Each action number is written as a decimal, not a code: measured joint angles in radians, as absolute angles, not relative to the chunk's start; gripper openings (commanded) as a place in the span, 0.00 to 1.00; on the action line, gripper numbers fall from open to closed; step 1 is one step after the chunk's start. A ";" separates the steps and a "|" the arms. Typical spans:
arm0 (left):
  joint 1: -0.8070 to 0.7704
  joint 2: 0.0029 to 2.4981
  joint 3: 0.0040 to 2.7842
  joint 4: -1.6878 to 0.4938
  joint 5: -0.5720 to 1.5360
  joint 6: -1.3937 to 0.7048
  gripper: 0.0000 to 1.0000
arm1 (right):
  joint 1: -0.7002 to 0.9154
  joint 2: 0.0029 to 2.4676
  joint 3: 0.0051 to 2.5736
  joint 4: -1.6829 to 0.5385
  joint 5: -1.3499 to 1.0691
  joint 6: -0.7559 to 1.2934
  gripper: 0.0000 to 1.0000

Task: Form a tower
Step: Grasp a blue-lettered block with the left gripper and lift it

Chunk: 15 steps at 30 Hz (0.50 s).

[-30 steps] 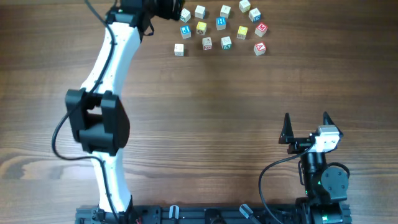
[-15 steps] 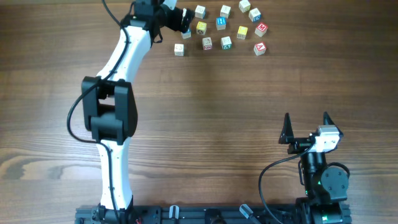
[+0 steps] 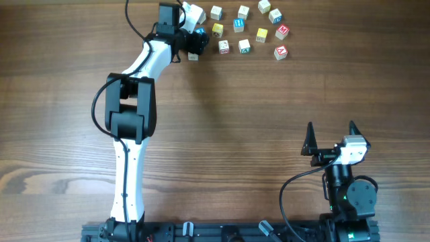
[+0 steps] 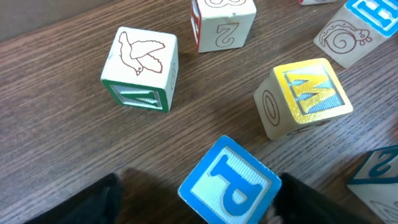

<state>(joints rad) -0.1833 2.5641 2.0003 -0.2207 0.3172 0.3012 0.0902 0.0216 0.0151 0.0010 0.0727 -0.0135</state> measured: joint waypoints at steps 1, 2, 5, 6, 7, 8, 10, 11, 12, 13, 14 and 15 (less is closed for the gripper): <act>-0.184 2.565 2.000 -0.216 0.318 0.305 0.69 | 0.090 0.021 0.015 0.001 0.073 -0.014 1.00; -0.186 2.567 2.000 -0.203 0.317 0.302 0.64 | 0.090 0.022 0.015 0.001 0.073 -0.014 1.00; -0.200 2.568 2.000 -0.184 0.317 0.302 0.46 | 0.090 0.022 0.015 0.001 0.072 -0.014 1.00; -0.206 2.568 2.000 -0.176 0.317 0.300 0.45 | 0.090 0.022 0.015 0.001 0.073 -0.014 1.00; -0.217 2.568 2.000 -0.169 0.317 0.302 0.44 | 0.090 0.021 0.015 0.001 0.073 -0.014 1.00; -0.221 2.568 2.000 -0.167 0.317 0.302 0.42 | 0.090 0.021 0.015 0.001 0.073 -0.014 1.00; -0.229 2.568 2.000 -0.167 0.318 0.298 0.39 | 0.090 0.022 0.015 0.001 0.073 -0.014 1.00; -0.229 2.568 2.000 -0.167 0.318 0.292 0.37 | 0.090 0.022 0.015 0.001 0.073 -0.014 1.00; -0.229 2.568 2.000 -0.167 0.317 0.282 0.31 | 0.090 0.022 0.015 0.001 0.073 -0.014 1.00; -0.229 2.568 2.000 -0.167 0.316 0.274 0.27 | 0.090 0.021 0.015 0.001 0.073 -0.014 1.00; -0.229 2.568 2.000 -0.167 0.313 0.271 0.27 | 0.090 0.021 0.015 0.001 0.073 -0.014 1.00; -0.229 2.568 2.001 -0.168 0.309 0.262 0.27 | 0.090 0.022 0.015 0.001 0.073 -0.014 1.00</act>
